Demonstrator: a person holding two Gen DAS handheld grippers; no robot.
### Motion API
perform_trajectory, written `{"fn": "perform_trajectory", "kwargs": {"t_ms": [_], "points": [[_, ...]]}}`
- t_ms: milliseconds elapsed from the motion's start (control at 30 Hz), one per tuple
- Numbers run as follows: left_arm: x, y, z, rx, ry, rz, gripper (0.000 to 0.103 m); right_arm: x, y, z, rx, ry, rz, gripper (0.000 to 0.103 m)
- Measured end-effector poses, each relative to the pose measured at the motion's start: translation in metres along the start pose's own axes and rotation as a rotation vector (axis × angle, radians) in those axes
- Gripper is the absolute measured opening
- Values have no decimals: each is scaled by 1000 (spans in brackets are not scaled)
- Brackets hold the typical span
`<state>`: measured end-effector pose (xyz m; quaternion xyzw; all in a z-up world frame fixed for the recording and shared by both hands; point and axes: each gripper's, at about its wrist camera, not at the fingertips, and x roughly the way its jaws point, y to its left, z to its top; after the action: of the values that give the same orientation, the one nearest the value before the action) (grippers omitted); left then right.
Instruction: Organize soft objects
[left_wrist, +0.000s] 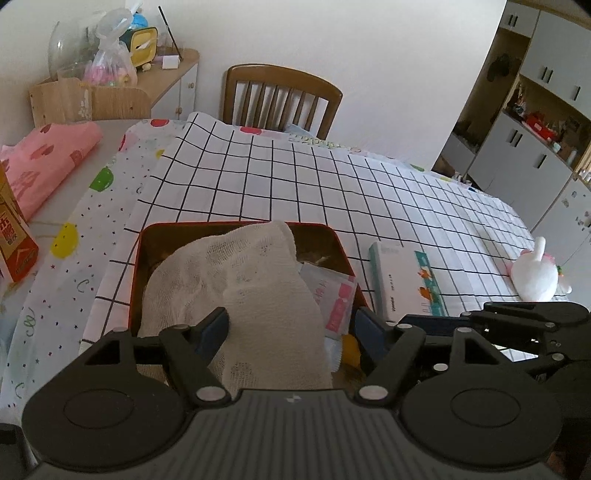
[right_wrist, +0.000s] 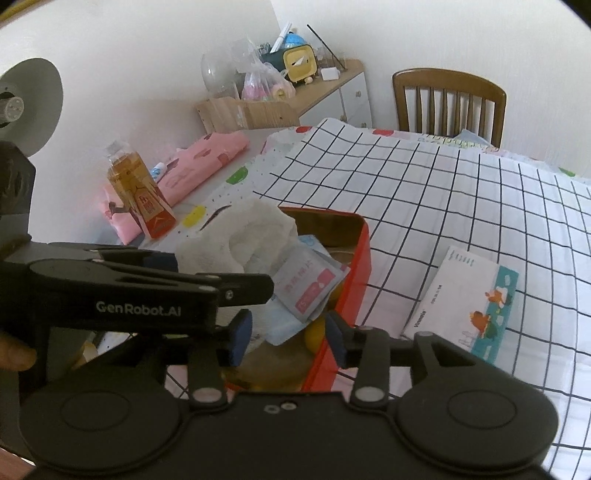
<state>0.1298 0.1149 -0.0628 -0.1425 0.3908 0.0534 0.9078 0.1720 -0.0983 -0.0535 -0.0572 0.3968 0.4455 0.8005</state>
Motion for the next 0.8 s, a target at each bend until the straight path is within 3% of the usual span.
{"fn": "perform_trajectory", "kwargs": {"t_ms": [400,500,567,800], "points": [[-28,-9,-6,30,-32,-23,88,-32,6,-10,-25,-59,-13,66],[-39,-14,-8,47,-54,-31,92,-43,7,-13,-33,-86,-19,76],[-47,-19,-9,69,-71,-25,103,-50,8,-14,-41,-98,-20,79],[-71,-30,-13,98,-132,-14,103,-74,5,-21,-35,-161,-15,95]]}}
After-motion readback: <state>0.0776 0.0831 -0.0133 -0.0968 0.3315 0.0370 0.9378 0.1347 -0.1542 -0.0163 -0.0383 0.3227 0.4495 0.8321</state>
